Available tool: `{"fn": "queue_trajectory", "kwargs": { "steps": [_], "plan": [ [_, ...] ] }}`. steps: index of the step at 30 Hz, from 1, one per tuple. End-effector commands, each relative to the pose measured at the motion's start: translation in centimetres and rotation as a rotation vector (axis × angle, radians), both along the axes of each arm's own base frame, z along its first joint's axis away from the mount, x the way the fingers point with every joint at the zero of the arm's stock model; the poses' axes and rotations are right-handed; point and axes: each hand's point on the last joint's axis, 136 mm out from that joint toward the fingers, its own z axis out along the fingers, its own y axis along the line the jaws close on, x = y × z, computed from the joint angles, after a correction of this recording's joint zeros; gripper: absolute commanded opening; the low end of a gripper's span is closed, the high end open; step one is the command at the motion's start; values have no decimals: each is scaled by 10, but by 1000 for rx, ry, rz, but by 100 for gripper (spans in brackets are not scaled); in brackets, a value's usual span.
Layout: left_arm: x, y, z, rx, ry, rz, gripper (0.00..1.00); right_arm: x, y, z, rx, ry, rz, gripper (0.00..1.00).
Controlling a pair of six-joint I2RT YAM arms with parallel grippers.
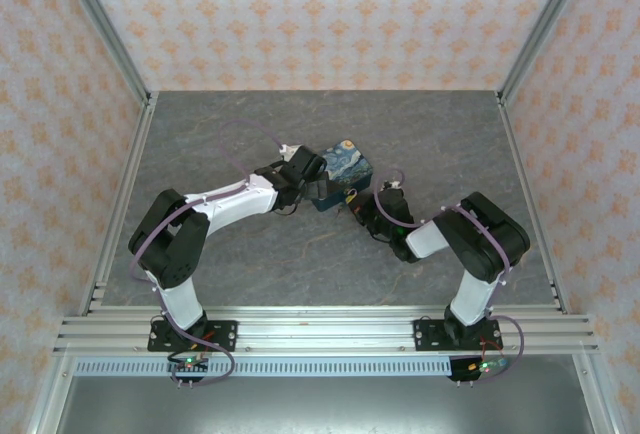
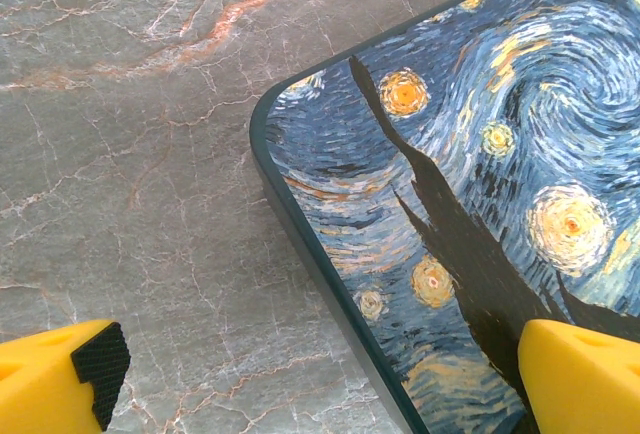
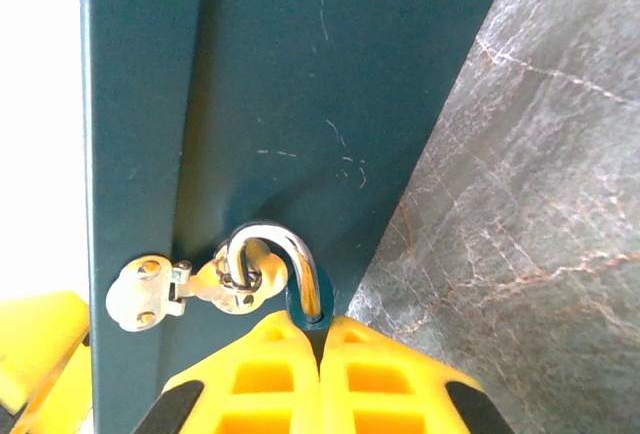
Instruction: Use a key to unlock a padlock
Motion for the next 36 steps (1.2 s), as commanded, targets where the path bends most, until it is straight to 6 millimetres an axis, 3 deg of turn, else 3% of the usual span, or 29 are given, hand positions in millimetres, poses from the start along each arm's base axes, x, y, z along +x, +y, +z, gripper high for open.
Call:
{"fn": "queue_trajectory", "kwargs": {
  "steps": [1,16,23,36],
  "plan": [
    [-30,28,-42,138,148,9,100,18,-22,-4,-1,3,-134,0],
    [-32,29,-47,150,159,7,100,31,-29,0,53,2,-143,0],
    [-33,28,-53,148,174,-3,99,35,-21,4,-69,44,16,0],
    [-34,28,-55,156,187,-11,99,26,-14,-11,-251,109,212,0]
  ]
}}
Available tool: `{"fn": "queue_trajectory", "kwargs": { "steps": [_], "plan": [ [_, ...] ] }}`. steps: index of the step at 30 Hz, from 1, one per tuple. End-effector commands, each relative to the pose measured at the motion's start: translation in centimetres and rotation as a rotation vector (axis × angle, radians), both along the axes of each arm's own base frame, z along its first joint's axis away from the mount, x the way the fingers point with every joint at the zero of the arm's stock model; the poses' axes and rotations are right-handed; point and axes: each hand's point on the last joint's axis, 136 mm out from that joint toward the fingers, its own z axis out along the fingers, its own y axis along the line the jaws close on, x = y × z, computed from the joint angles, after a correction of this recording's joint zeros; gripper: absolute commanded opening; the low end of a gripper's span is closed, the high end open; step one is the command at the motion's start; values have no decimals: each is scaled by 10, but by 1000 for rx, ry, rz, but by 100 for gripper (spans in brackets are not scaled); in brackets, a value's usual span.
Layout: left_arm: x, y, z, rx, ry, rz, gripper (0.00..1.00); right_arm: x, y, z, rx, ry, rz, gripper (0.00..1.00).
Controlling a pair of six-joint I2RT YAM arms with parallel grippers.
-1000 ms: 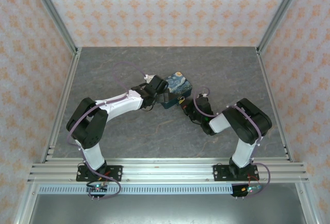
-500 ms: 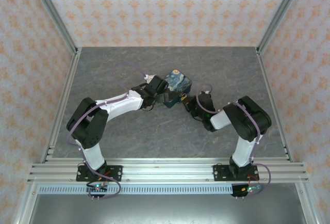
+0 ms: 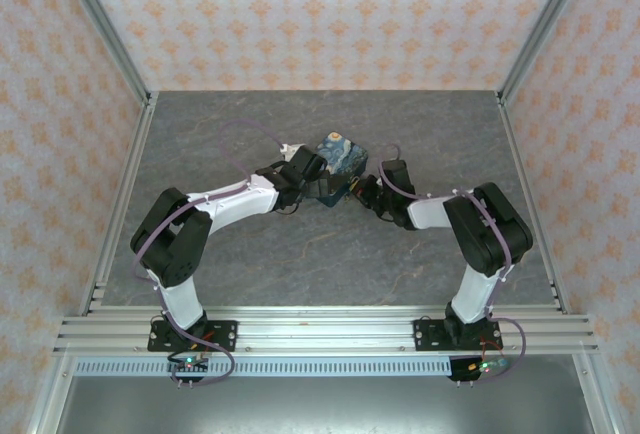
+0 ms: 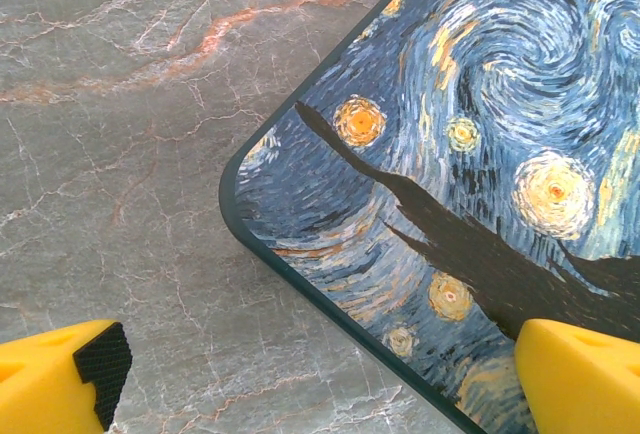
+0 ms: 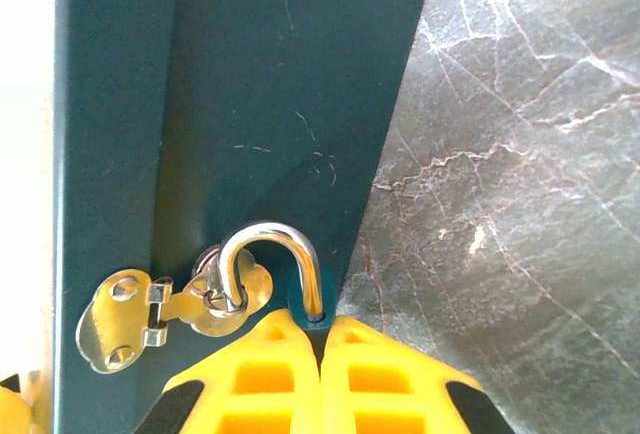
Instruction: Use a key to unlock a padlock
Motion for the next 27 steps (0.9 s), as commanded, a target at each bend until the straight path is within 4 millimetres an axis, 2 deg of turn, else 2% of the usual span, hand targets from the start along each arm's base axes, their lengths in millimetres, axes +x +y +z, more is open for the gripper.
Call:
{"fn": "queue_trajectory", "kwargs": {
  "steps": [1,10,18,22,27],
  "plan": [
    [-39,31,-52,167,205,-11,99,-10,-4,-8,-70,34,59,0],
    [-40,31,-55,173,214,-15,98,10,-6,6,-35,11,45,0],
    [-41,31,-57,175,221,-19,98,27,-17,17,-45,-1,30,0],
    [-41,31,-57,176,222,-19,98,26,-20,13,-45,8,22,0],
    [-40,29,-53,165,215,-24,98,13,-24,12,-26,14,6,0]
  ]
}}
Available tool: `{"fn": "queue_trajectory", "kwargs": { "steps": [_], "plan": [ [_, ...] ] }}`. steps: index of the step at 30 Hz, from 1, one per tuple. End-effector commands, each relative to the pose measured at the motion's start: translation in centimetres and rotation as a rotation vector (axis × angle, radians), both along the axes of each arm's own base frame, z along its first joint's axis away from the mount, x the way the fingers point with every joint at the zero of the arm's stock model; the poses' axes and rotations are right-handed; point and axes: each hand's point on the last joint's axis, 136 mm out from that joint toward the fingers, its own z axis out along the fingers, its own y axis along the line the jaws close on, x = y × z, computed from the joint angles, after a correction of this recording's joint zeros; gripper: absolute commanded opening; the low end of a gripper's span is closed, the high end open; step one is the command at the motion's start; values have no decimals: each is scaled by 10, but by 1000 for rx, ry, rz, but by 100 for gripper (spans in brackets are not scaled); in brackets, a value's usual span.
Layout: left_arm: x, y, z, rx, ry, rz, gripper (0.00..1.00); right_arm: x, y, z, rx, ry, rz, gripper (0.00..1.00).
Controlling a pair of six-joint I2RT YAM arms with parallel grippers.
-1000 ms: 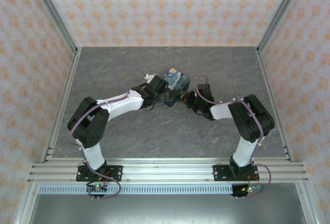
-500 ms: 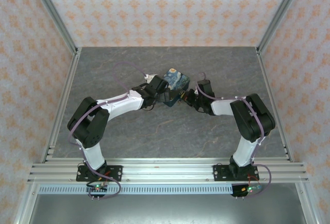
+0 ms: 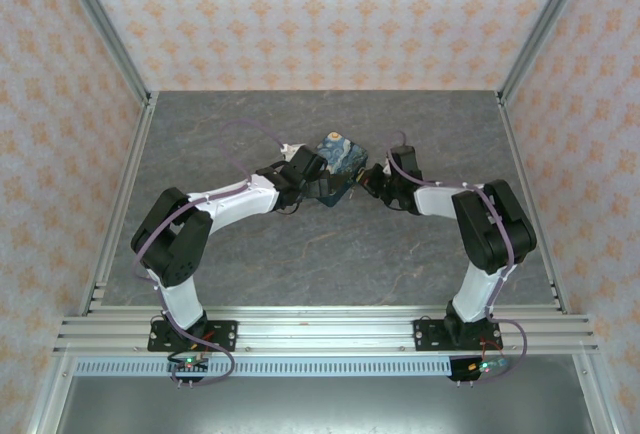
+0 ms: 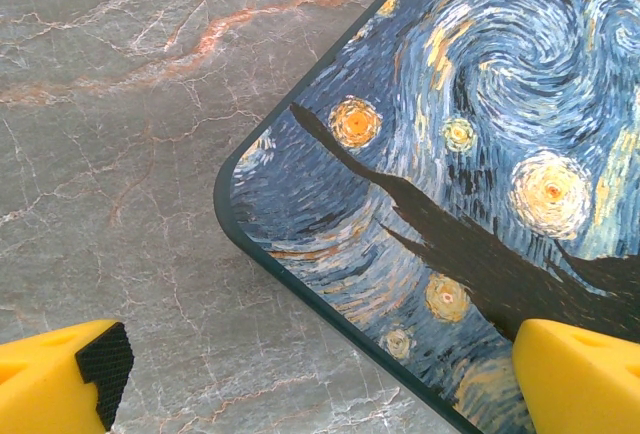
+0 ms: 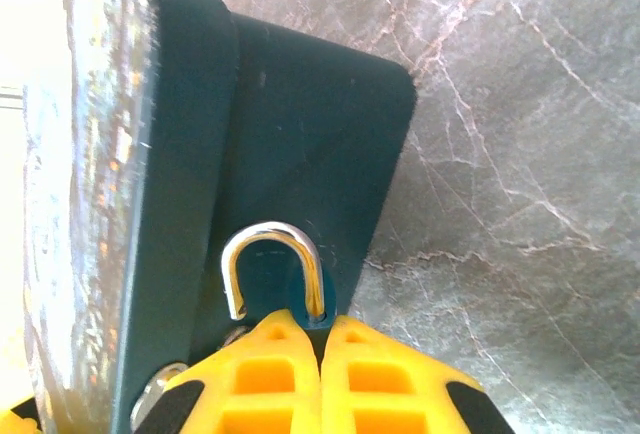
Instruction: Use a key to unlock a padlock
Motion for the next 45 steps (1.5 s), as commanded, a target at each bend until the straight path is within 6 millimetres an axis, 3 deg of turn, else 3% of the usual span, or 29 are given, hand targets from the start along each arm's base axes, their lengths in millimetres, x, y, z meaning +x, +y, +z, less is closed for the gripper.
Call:
{"fn": "queue_trajectory", "kwargs": {
  "steps": [1,7,12,20,22,26,28,34,38,45],
  "plan": [
    [-40,29,-51,162,211,-26,98,-11,-6,2,6,-3,-15,0],
    [-37,20,-36,121,192,-47,100,-41,-14,4,69,9,-47,0],
    [-34,16,-11,89,157,-56,100,-72,-17,-1,141,53,-52,0],
    [-37,18,27,47,102,-52,100,-122,-41,-20,77,131,-84,3],
    [-39,20,36,32,88,-47,100,-131,-48,-20,59,140,-95,10],
    [-47,27,56,13,58,-35,100,-152,-60,-19,11,165,-111,41],
    [-51,32,66,8,41,-27,100,-160,-68,-14,-16,167,-119,49],
    [-63,50,101,6,-22,-2,100,-171,-83,15,-67,108,-142,73],
    [-67,78,126,71,-96,54,100,-162,-90,49,-124,32,-140,99],
    [-66,150,167,205,-264,199,100,-121,-129,120,-416,-122,-239,99]
  ]
}}
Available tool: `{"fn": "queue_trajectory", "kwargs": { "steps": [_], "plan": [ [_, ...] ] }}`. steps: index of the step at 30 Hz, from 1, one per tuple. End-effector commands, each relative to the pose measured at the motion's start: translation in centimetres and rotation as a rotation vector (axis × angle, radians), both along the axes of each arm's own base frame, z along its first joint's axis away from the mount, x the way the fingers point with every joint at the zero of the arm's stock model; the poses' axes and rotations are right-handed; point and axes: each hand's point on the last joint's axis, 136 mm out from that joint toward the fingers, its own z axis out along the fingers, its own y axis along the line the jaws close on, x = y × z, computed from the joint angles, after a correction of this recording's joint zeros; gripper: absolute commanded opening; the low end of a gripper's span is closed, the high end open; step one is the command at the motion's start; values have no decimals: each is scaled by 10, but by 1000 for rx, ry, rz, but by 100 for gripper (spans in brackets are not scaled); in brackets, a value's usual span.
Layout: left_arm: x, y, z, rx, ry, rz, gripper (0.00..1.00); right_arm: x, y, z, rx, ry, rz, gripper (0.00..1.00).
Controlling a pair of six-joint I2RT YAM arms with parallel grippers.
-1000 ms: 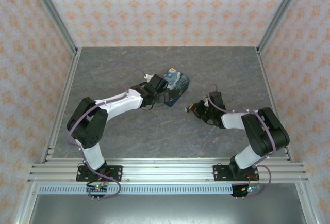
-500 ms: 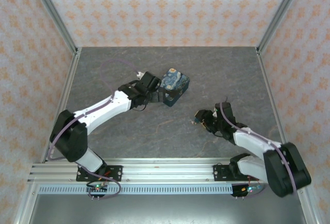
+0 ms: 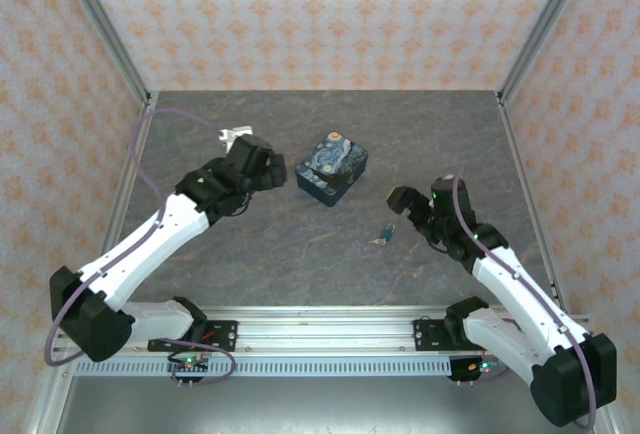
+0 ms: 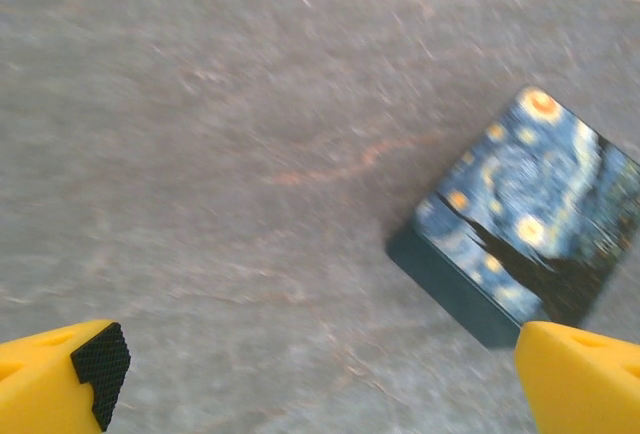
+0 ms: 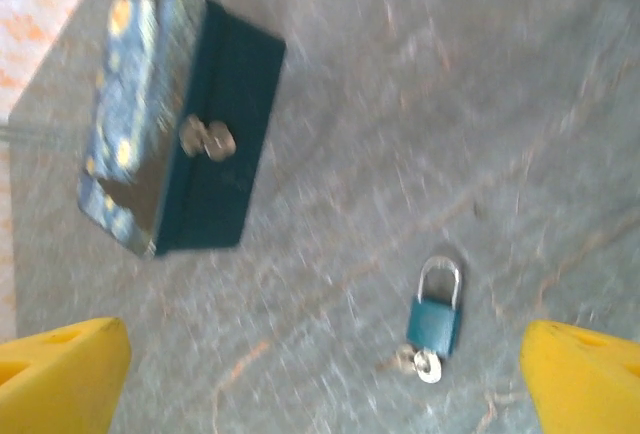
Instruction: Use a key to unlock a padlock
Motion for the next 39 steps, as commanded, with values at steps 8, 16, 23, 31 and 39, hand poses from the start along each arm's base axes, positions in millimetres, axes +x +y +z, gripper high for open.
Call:
{"fn": "queue_trajectory", "kwargs": {
  "steps": [8,16,23,31,39],
  "plan": [
    [-5,87,36,335,-304,152,100,54,-101,97,-644,-336,-337,99],
    [3,145,-9,356,-307,302,100,66,-163,49,-793,-329,-493,99],
    [14,165,-66,345,-271,336,100,80,-168,-1,-781,-300,-483,99],
    [41,157,-113,321,-260,219,100,98,-150,-27,-797,-430,-344,99],
    [63,142,-138,215,-257,64,100,106,-132,-57,-764,-458,-220,99]
  ]
}}
